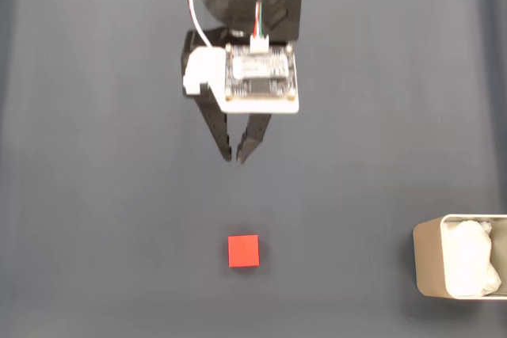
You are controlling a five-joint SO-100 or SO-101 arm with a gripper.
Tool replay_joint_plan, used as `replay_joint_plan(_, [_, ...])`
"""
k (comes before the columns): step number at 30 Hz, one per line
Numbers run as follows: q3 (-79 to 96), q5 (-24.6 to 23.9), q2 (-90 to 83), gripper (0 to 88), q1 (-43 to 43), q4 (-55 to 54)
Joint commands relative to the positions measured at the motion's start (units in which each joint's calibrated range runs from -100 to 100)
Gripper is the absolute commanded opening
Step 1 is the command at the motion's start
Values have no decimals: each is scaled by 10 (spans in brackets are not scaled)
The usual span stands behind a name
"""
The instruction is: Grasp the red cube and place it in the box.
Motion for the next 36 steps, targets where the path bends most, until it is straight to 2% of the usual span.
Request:
replay_joint_plan(1, [-53, 0, 26, 6, -7, -17])
replay_joint_plan(8, [-101, -6, 95, 16, -10, -29])
replay_joint_plan(15, [-108, -9, 142, 64, -10, -45])
replay_joint_plan(36, [-120, -8, 231, 257, -1, -71])
